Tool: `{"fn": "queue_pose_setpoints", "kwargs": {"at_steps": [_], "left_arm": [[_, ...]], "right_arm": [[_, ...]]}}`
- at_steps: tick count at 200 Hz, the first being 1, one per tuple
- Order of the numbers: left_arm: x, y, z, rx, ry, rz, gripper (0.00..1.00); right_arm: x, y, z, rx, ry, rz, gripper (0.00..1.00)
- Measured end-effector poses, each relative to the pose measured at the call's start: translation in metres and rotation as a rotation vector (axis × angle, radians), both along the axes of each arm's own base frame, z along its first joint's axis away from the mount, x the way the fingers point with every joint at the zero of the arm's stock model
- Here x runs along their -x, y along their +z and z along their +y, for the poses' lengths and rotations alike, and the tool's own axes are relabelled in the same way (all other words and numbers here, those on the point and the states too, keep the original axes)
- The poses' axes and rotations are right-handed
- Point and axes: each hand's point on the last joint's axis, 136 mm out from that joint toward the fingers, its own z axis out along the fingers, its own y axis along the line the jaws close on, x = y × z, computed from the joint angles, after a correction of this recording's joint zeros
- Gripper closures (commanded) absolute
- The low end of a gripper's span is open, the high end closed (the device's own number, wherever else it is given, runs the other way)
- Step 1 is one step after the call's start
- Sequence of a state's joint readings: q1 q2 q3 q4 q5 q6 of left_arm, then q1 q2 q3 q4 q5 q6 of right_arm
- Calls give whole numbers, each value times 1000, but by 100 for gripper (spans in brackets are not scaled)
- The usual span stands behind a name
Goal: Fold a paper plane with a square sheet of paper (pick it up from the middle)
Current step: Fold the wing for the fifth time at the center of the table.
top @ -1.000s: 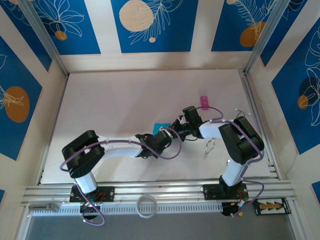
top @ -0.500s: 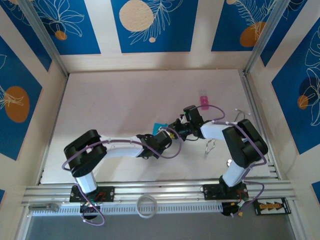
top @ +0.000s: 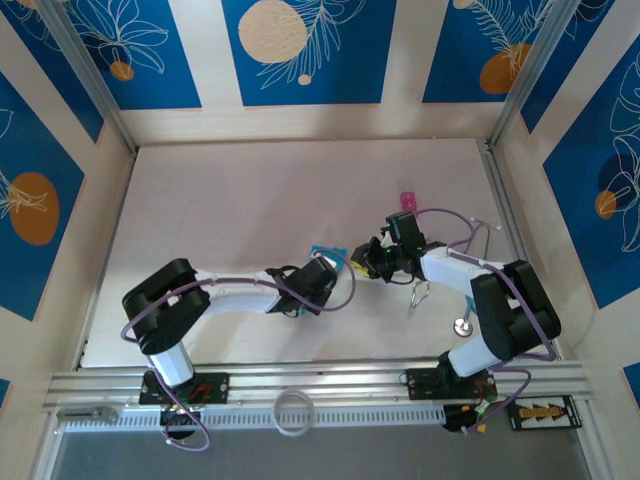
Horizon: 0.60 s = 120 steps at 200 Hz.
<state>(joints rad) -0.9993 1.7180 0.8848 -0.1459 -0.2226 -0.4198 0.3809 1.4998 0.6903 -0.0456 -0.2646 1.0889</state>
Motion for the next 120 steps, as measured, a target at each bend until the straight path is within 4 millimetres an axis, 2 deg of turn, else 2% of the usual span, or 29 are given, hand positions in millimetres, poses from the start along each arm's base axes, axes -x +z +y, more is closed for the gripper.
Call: {"fn": "queue_pose_setpoints", "kwargs": {"at_steps": [71,120], "left_arm": [[-6,0,-1,291,83,143,100],[-7,1,-2,408,105,201,100]], "right_arm": [[0,1,2,-5,6,-4,75],[0,1,5,-14,14,-17,75]]}}
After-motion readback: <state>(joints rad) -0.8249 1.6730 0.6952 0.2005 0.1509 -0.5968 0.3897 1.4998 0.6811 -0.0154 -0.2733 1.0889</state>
